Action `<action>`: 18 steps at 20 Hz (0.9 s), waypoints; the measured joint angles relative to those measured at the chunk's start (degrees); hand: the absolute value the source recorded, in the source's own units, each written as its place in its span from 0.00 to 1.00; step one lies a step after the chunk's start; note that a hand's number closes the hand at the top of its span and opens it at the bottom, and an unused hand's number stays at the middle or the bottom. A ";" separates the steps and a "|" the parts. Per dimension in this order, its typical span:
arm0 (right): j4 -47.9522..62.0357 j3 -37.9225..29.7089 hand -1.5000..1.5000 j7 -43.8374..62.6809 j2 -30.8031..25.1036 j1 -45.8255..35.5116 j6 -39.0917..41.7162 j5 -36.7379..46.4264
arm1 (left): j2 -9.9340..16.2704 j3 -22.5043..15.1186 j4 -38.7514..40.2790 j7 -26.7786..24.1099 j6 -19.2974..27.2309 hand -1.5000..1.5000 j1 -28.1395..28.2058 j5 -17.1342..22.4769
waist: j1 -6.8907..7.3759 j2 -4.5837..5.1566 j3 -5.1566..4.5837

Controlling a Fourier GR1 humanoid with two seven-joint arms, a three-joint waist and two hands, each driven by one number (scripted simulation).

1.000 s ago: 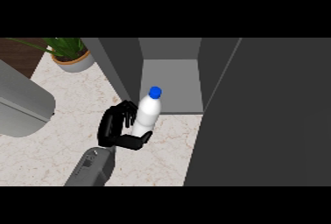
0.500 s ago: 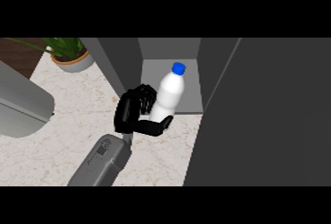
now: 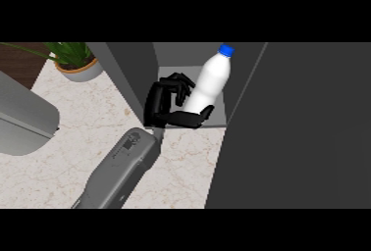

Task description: Pick up the bottled water, place it into the cabinet and close the cabinet

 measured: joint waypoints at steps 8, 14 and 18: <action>-0.46 -2.87 0.00 -0.88 -1.10 0.81 1.09 -2.30 | 0.00 0.32 11.92 -1.01 2.51 1.00 -8.25 6.96 | -0.57 0.23 0.00; -0.62 -2.33 0.00 -4.11 -1.86 3.70 1.86 -3.20 | -0.01 1.36 21.15 -3.44 5.51 1.00 -13.70 9.48 | -1.04 0.32 0.00; -0.61 -3.03 0.00 -5.50 -2.47 4.40 2.80 -3.91 | 0.01 1.46 26.65 -5.75 7.91 1.00 -16.56 10.56 | -1.61 0.49 0.00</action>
